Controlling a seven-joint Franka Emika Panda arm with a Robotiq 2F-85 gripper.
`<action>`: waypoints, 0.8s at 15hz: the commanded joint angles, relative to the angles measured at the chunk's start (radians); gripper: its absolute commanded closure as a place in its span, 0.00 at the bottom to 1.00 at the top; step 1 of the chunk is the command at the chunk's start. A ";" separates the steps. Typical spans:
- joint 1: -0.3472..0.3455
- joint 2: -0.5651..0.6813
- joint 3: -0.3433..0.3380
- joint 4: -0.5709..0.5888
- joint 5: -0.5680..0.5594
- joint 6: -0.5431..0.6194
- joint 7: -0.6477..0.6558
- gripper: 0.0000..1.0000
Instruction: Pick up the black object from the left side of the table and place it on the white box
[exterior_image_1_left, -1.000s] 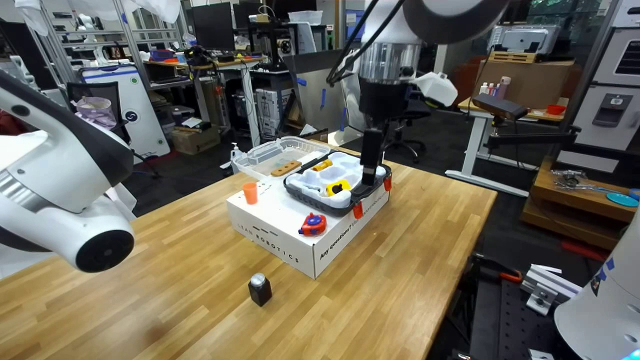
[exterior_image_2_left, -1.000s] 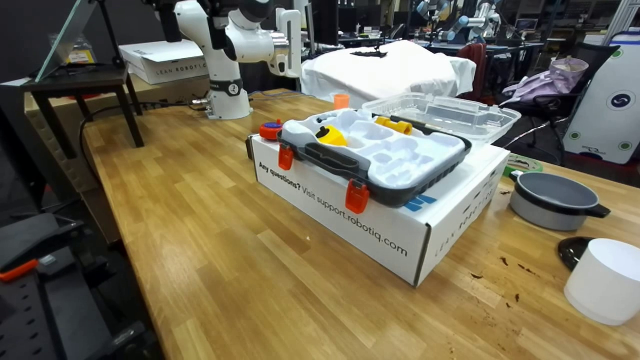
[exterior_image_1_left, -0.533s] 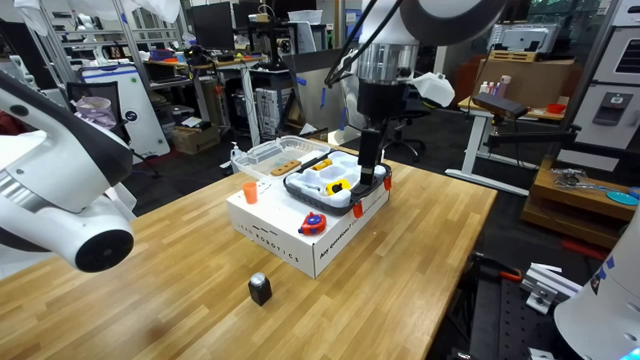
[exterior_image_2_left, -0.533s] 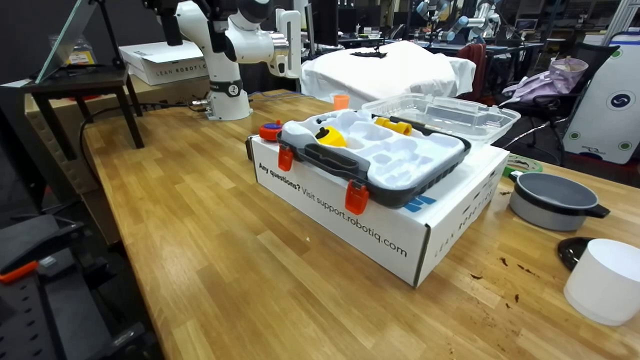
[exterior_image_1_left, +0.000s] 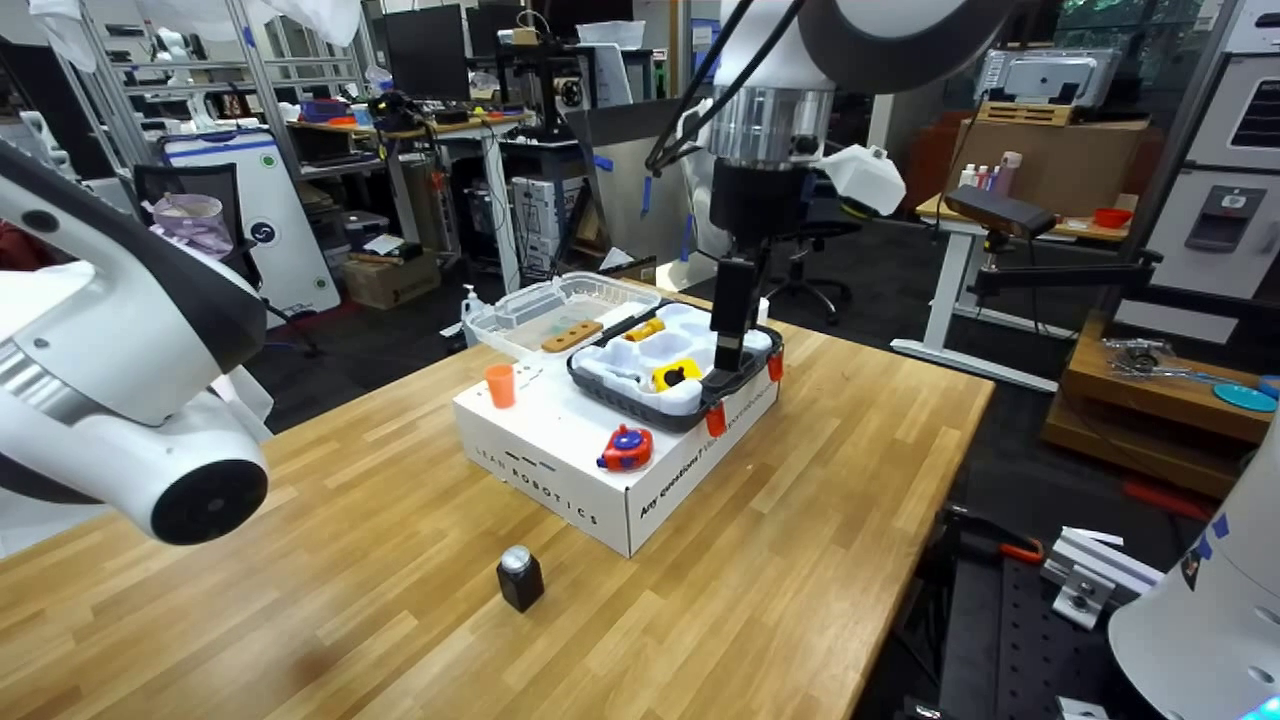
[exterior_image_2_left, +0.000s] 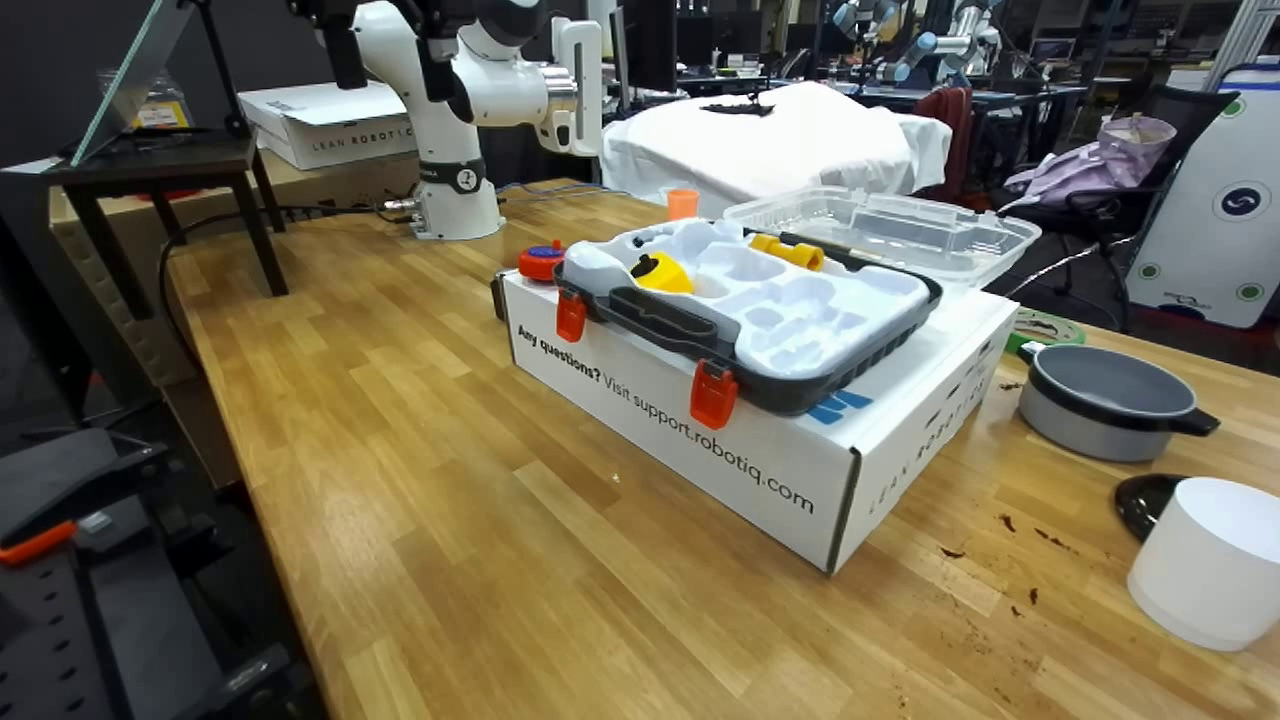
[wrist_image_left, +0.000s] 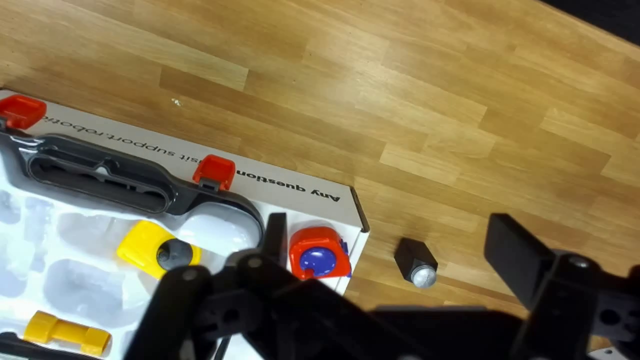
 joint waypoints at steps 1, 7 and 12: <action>0.004 0.026 0.045 0.041 -0.034 0.044 0.052 0.00; 0.025 0.172 0.160 0.161 -0.161 0.109 0.185 0.00; 0.043 0.314 0.183 0.273 -0.193 0.092 0.259 0.00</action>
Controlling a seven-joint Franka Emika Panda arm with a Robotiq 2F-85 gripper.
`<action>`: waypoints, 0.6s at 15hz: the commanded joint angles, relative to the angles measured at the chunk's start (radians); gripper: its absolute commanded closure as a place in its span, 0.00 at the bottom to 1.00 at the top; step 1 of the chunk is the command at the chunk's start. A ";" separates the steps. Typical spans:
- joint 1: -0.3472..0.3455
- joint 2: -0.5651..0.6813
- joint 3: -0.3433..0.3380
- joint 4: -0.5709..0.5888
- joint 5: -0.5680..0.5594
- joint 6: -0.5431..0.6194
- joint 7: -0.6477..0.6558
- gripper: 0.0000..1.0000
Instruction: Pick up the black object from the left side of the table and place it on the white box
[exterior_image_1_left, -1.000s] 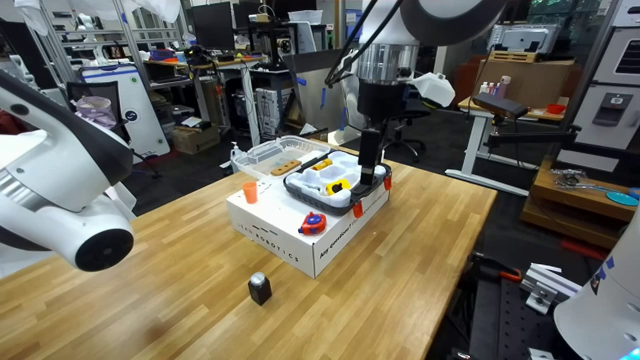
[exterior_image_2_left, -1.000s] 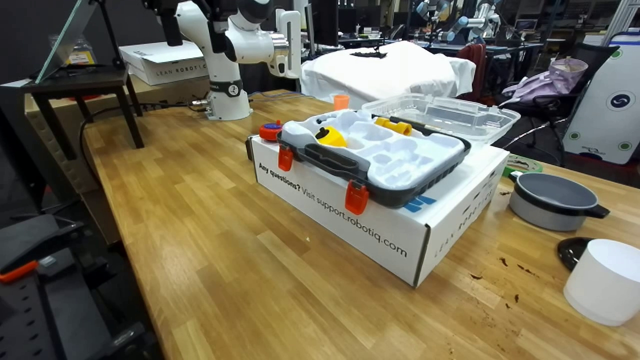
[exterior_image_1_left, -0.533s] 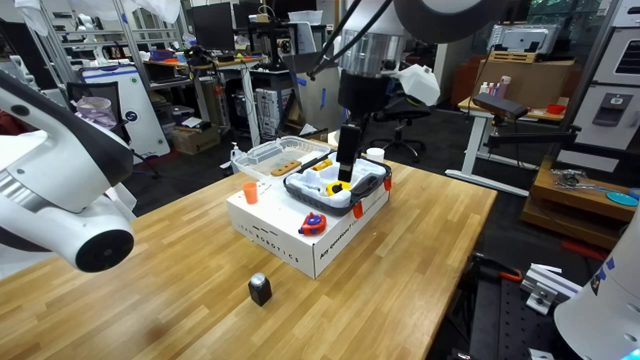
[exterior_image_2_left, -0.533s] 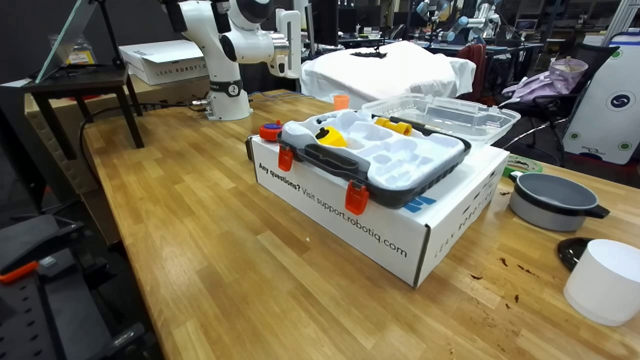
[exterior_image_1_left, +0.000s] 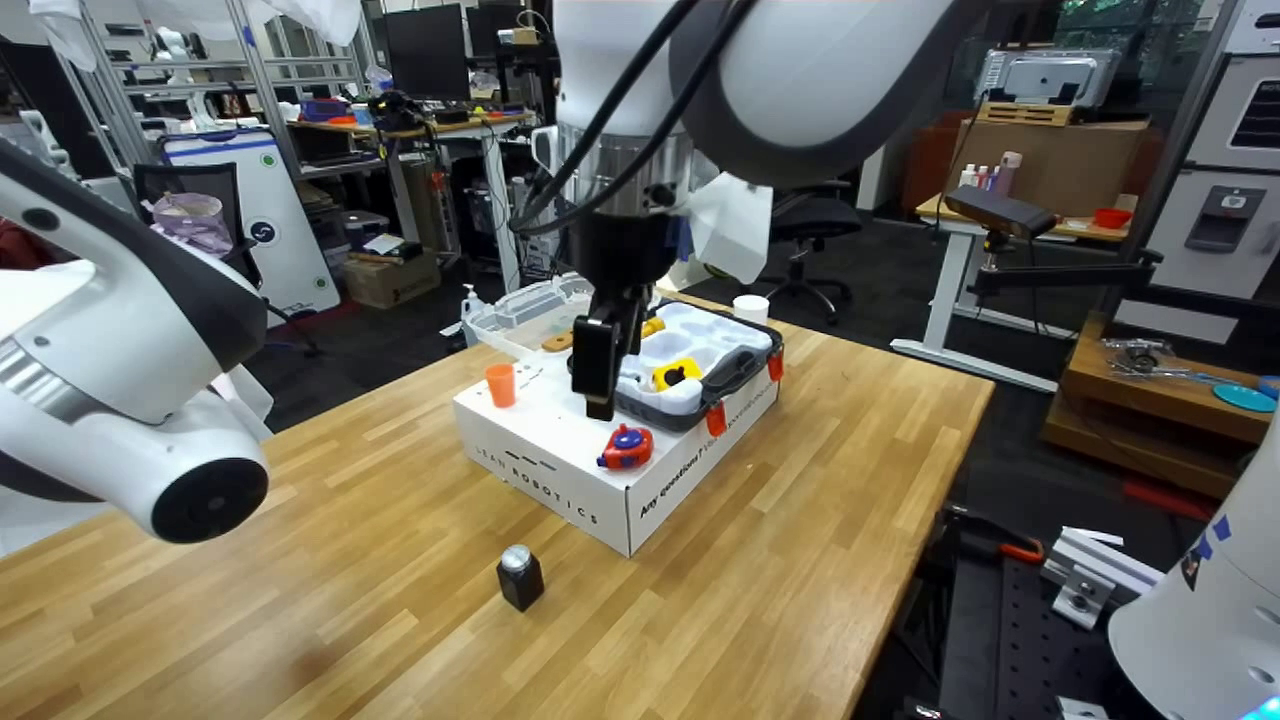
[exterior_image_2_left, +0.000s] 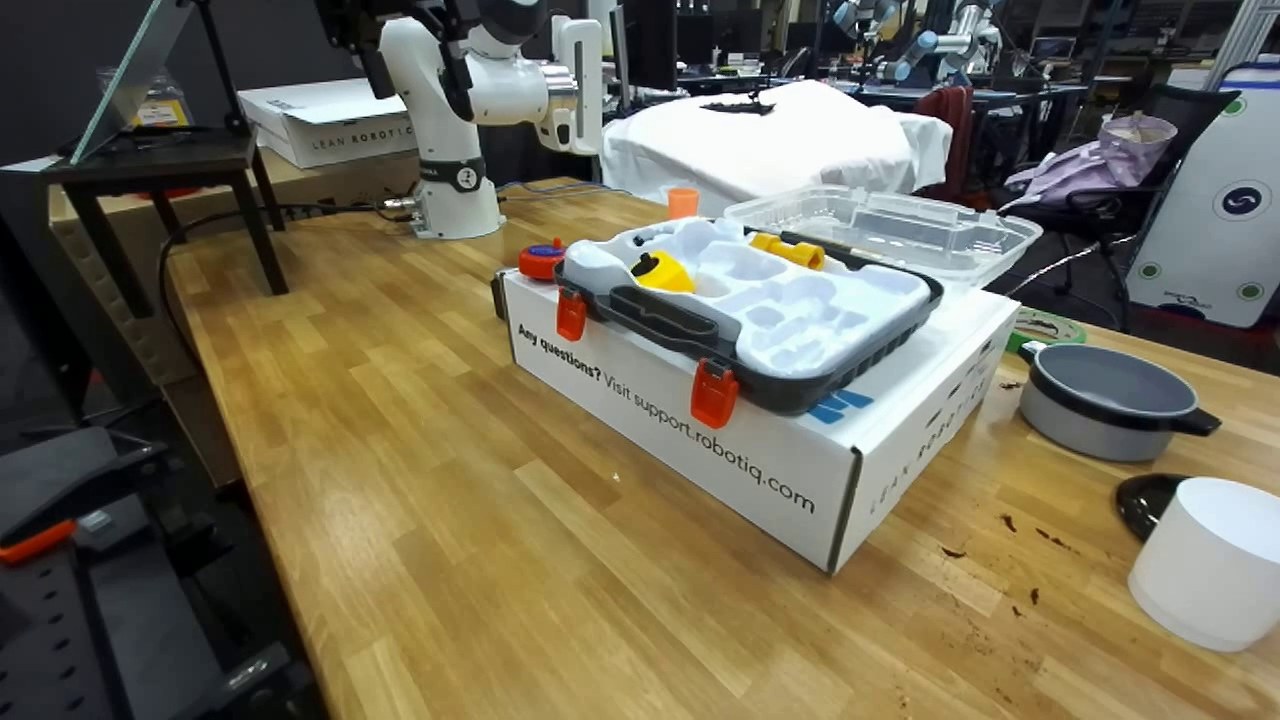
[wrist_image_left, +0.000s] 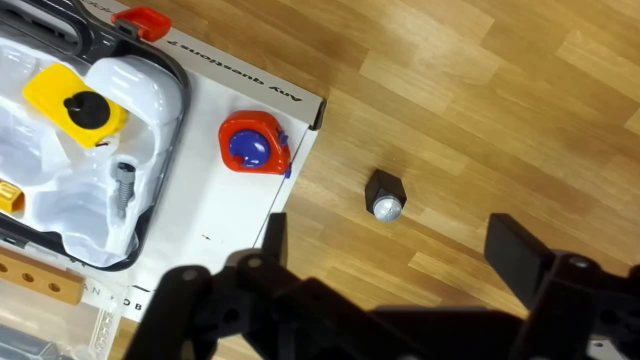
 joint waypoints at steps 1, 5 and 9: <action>0.008 0.026 -0.007 0.023 0.000 -0.003 0.005 0.00; 0.009 0.064 -0.008 0.057 0.000 -0.005 0.009 0.00; 0.009 0.063 -0.008 0.057 0.000 -0.005 0.009 0.00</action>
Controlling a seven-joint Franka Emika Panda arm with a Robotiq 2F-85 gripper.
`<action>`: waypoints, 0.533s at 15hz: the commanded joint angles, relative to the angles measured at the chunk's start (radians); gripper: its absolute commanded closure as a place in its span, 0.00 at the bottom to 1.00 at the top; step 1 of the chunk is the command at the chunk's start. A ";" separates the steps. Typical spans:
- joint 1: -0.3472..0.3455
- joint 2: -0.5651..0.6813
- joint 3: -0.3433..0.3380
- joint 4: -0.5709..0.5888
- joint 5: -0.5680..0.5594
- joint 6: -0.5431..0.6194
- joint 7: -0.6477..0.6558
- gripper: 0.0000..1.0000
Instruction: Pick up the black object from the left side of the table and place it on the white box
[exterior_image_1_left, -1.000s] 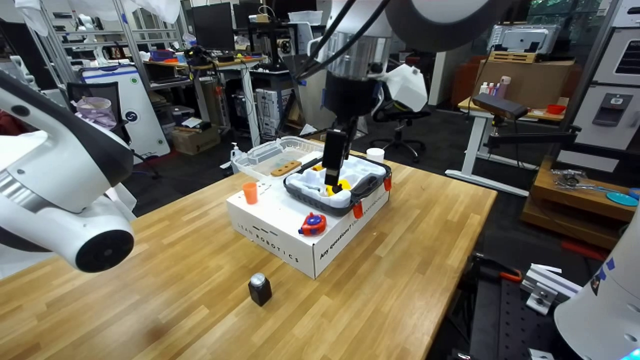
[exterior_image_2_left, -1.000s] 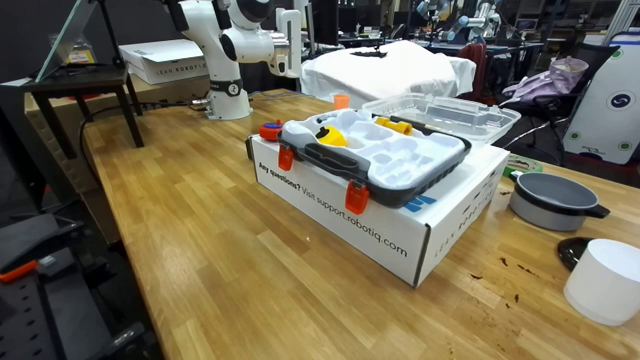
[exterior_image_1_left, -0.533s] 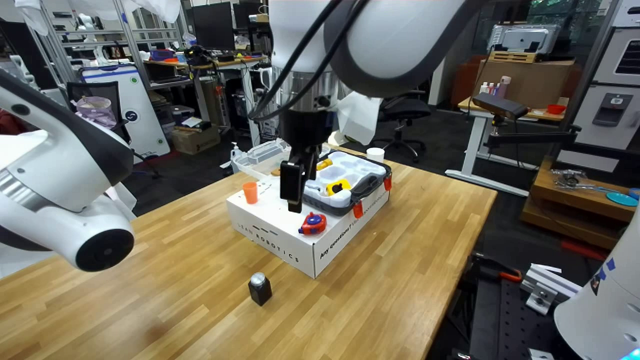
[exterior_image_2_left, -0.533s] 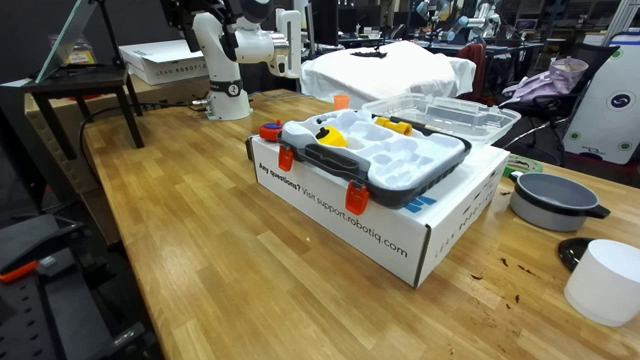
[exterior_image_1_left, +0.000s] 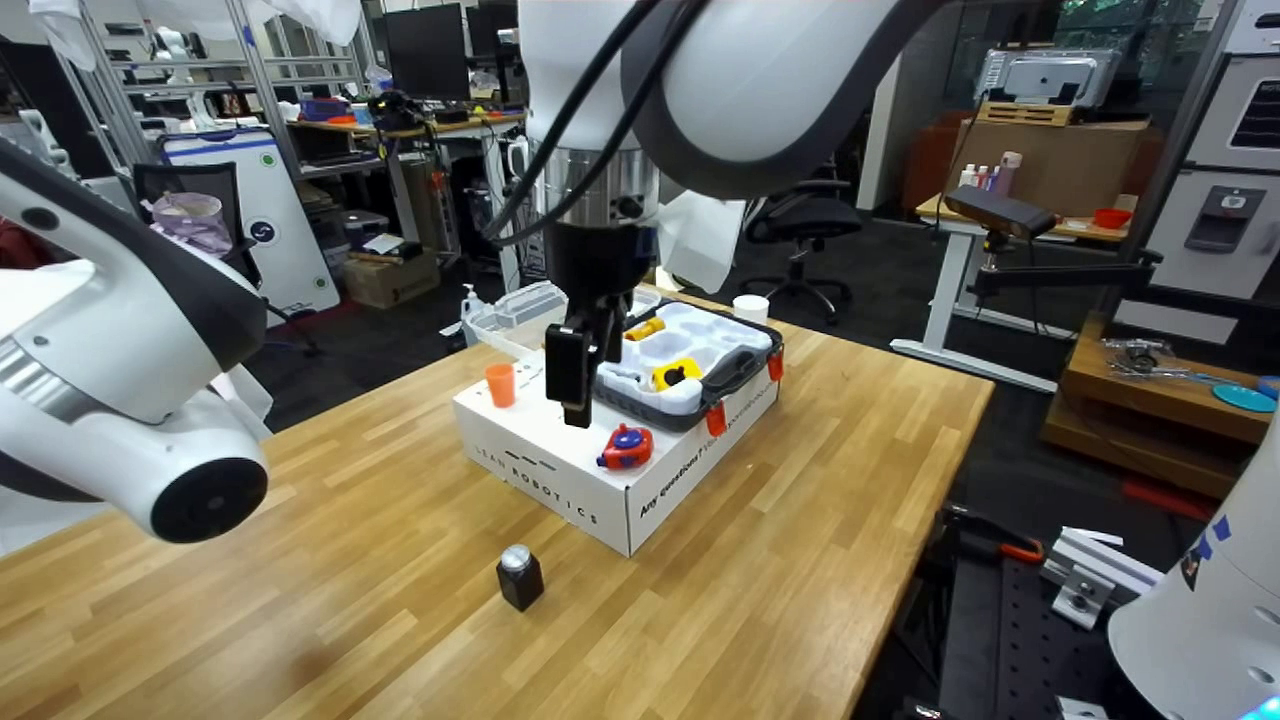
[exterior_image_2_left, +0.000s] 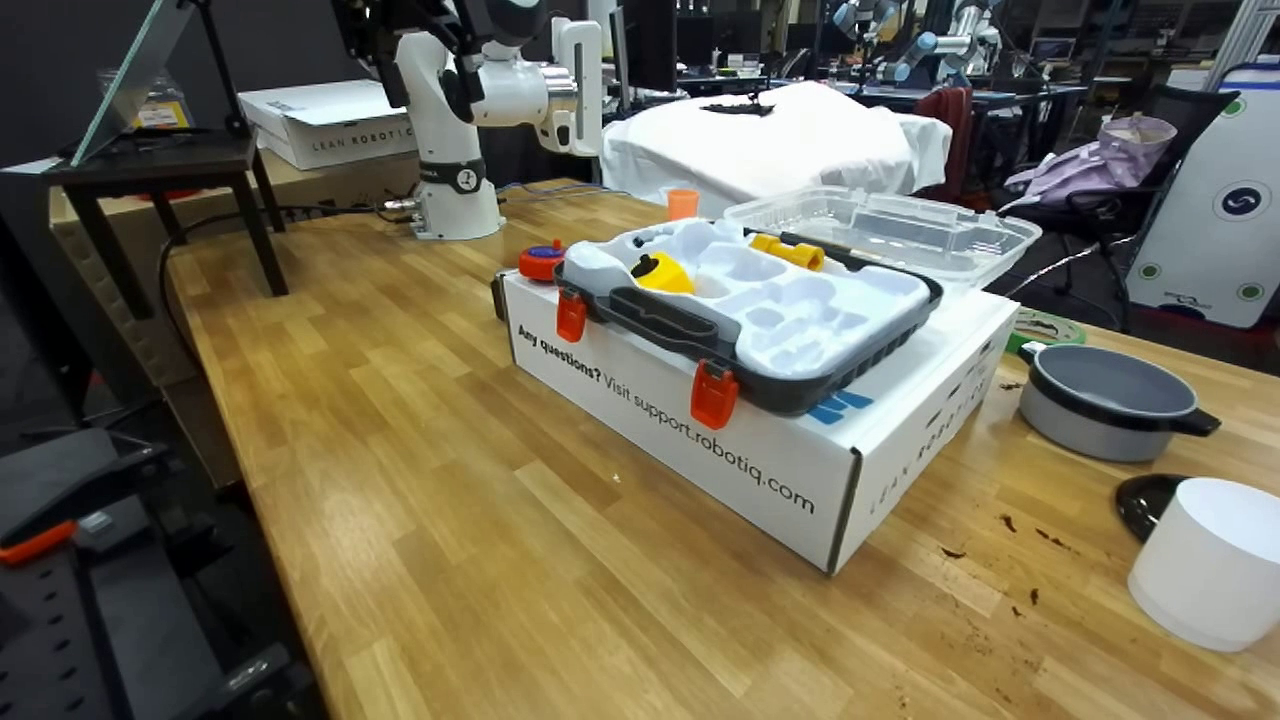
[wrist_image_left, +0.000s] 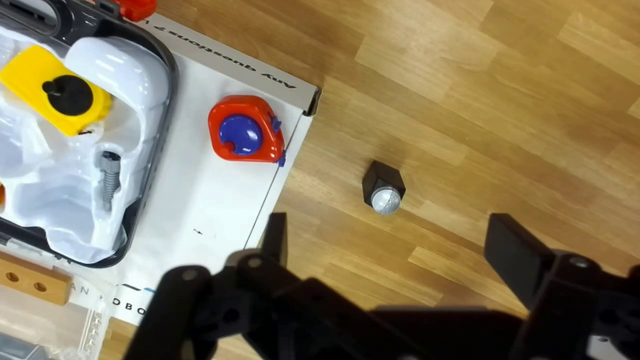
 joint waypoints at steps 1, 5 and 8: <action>0.009 0.002 -0.007 0.003 0.011 0.003 0.002 0.00; 0.020 0.053 0.004 0.050 0.001 0.025 0.078 0.00; 0.043 0.130 0.011 0.117 -0.037 0.029 0.162 0.00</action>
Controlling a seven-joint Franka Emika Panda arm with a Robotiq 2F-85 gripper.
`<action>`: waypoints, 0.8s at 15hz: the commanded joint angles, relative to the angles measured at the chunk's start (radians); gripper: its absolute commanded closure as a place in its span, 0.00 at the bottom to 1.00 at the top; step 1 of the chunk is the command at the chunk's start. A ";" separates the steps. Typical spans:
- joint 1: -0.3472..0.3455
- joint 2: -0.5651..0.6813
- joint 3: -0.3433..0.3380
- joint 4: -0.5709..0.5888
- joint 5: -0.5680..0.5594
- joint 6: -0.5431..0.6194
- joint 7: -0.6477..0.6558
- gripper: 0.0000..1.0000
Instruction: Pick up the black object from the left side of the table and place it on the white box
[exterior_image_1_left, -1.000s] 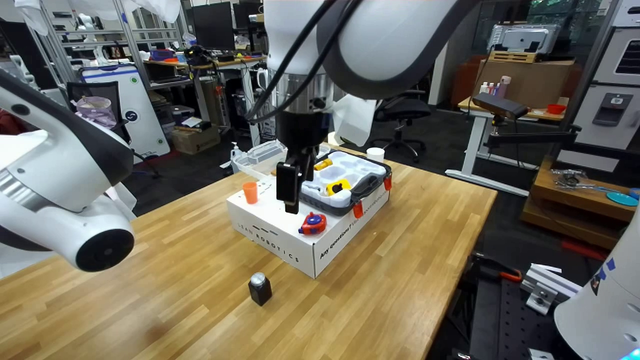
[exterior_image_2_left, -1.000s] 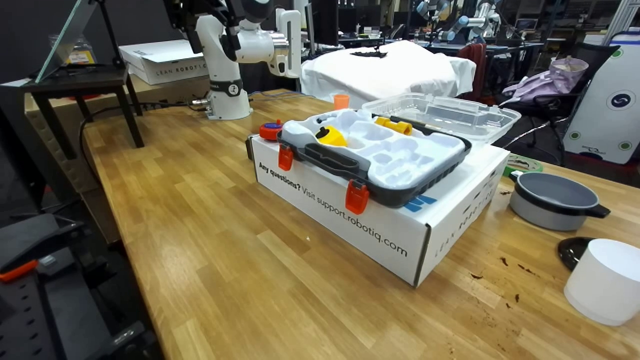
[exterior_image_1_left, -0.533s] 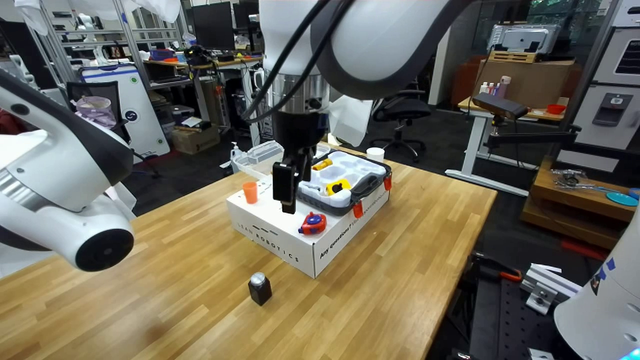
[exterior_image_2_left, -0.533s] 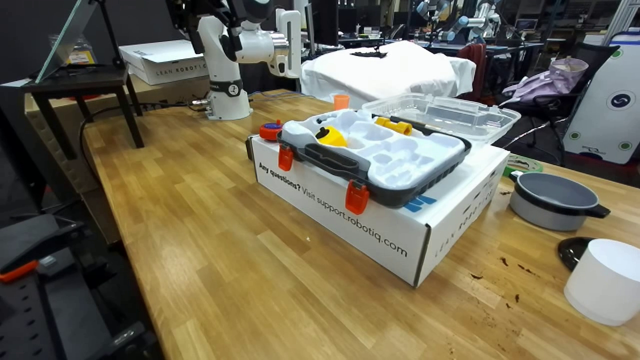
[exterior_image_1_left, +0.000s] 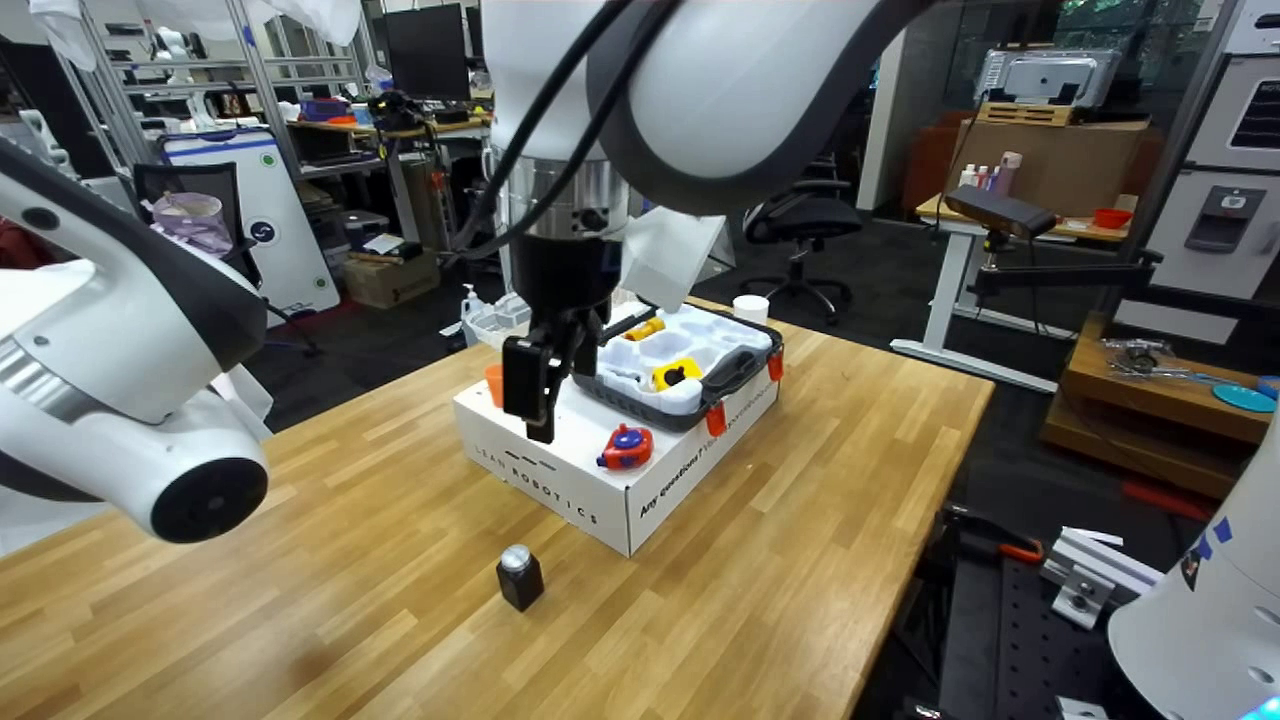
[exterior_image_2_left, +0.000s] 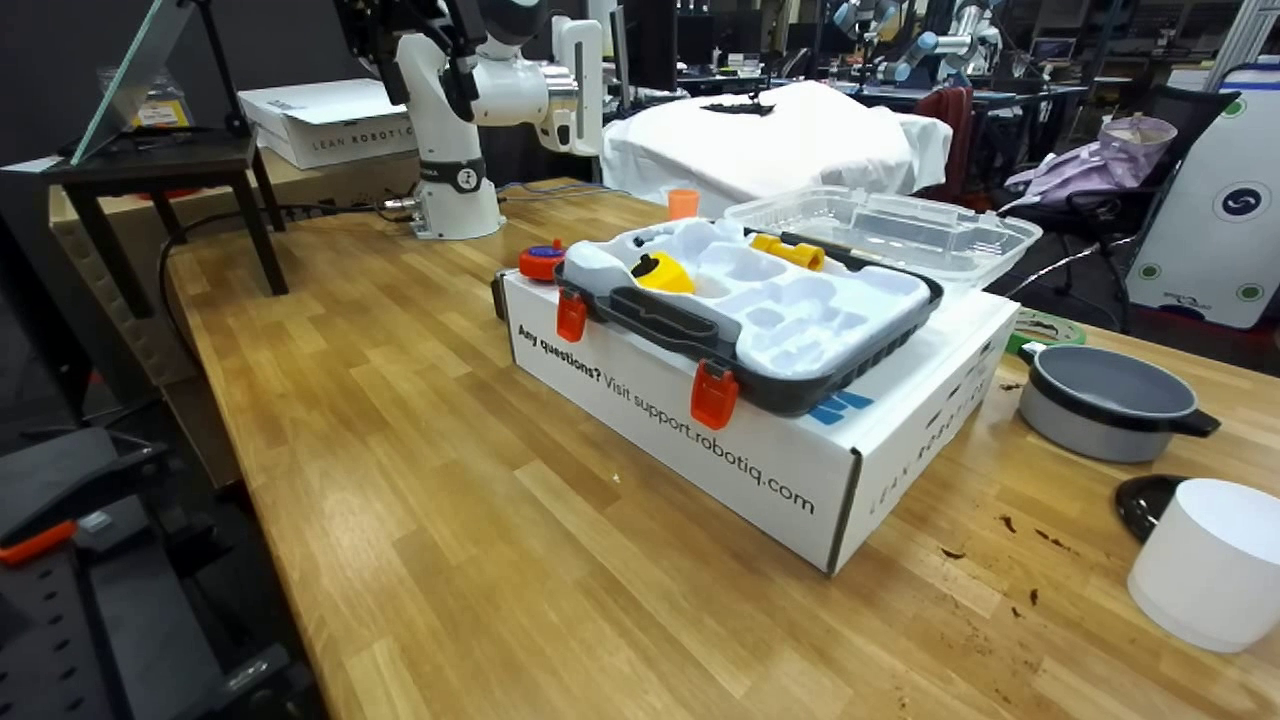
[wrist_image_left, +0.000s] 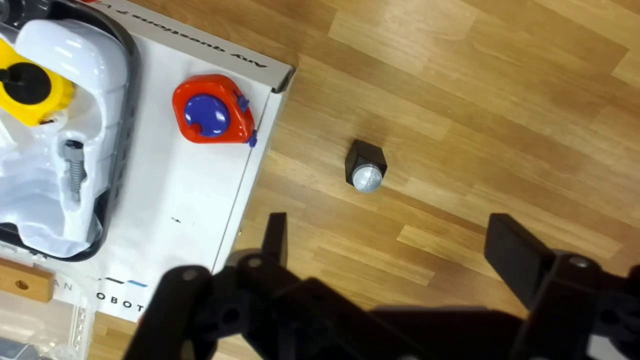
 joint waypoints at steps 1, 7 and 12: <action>0.023 0.117 0.004 0.101 -0.045 -0.002 0.100 0.00; 0.096 0.313 -0.035 0.265 -0.121 -0.038 0.249 0.00; 0.103 0.321 -0.041 0.245 -0.089 0.001 0.226 0.00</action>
